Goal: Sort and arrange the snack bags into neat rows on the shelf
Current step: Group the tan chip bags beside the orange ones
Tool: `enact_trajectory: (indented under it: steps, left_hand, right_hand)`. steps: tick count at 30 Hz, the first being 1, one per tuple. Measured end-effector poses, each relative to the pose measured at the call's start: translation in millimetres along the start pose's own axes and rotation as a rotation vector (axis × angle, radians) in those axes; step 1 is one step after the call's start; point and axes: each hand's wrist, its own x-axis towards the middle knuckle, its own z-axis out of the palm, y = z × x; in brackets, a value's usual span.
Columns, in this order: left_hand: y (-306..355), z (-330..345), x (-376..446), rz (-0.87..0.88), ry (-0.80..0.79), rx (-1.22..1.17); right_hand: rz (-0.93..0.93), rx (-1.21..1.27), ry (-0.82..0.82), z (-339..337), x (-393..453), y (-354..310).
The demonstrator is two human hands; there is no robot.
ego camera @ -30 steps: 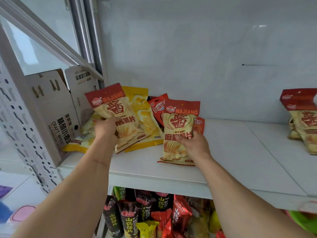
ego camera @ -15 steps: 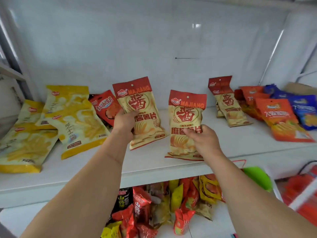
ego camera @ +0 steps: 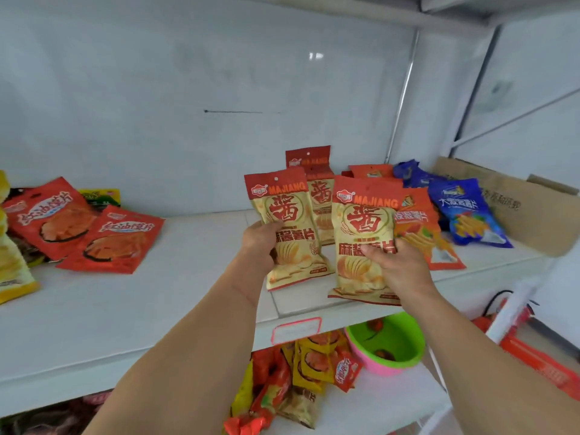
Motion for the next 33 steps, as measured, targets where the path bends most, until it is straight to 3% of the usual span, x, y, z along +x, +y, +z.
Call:
enact_trajectory:
  steps: [14, 33]
  left_hand:
    - [-25.5, 114.8, 57.2, 0.005, -0.047, -0.003]
    - [-35.7, 133.9, 77.1, 0.004, 0.115, -0.116]
  right_hand:
    - [0.055, 0.007, -0.030, -50.0, 78.1, 44.2]
    - [0.002, -0.028, -0.270, -19.1, 113.6, 63.7]
